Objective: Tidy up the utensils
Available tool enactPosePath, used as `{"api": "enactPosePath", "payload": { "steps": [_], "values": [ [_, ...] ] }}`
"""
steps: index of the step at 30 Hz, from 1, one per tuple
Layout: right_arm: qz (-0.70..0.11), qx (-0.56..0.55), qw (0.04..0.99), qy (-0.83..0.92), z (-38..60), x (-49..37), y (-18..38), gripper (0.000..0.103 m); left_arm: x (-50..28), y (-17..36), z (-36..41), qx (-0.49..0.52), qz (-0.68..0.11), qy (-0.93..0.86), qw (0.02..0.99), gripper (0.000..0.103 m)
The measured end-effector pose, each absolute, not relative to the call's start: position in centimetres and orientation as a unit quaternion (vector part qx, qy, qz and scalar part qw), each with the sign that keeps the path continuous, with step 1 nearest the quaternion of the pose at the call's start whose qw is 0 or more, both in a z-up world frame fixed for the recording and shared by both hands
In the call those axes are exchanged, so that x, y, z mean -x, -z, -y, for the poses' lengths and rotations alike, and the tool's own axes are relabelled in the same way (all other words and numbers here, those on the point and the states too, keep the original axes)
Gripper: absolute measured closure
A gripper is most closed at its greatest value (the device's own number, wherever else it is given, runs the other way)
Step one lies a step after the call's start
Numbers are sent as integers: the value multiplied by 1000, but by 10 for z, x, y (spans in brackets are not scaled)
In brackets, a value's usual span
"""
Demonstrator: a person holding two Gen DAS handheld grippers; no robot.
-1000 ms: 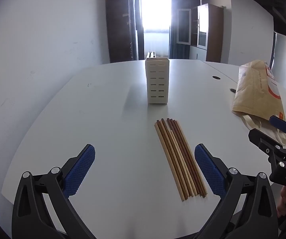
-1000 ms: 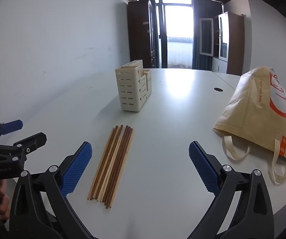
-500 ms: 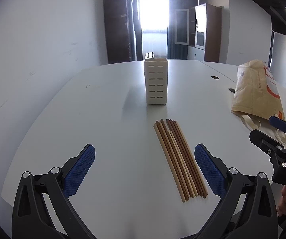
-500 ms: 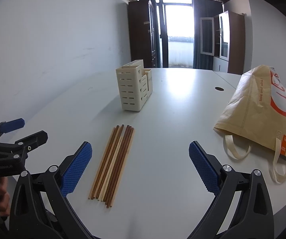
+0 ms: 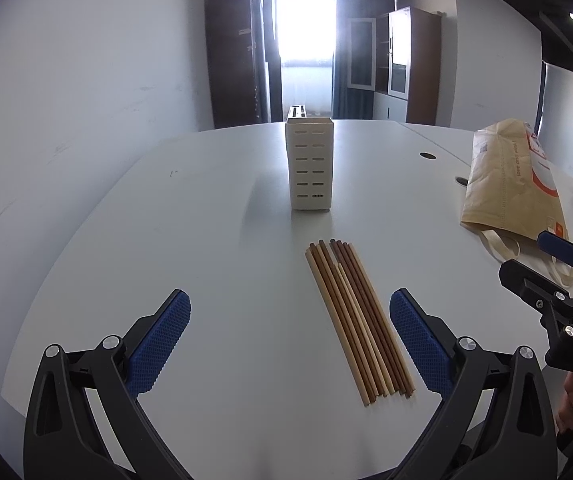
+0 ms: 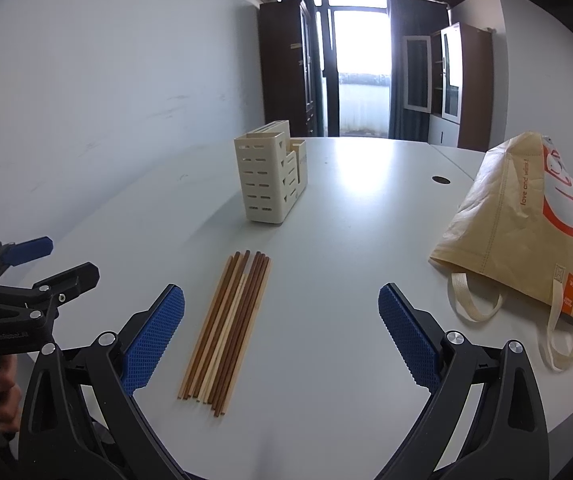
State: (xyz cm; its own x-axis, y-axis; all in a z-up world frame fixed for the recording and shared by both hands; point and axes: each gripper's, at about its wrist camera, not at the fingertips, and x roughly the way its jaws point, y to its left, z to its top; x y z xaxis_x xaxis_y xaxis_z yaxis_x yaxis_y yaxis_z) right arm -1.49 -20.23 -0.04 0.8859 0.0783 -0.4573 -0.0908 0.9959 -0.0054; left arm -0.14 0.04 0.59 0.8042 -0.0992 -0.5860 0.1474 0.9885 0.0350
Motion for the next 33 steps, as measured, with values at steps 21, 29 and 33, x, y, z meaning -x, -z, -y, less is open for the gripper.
{"api": "enactPosePath", "payload": {
  "steps": [21, 29, 33],
  "values": [
    [-237, 13, 970, -49, 200, 16, 0, 4, 3, -6, 4, -44, -306, 68, 949, 6],
    [-238, 13, 970, -50, 198, 17, 0, 4, 3, -6, 4, -44, -306, 68, 949, 6],
    [-238, 13, 970, -50, 198, 17, 0, 4, 3, -6, 4, -44, -307, 68, 948, 6]
  ]
}}
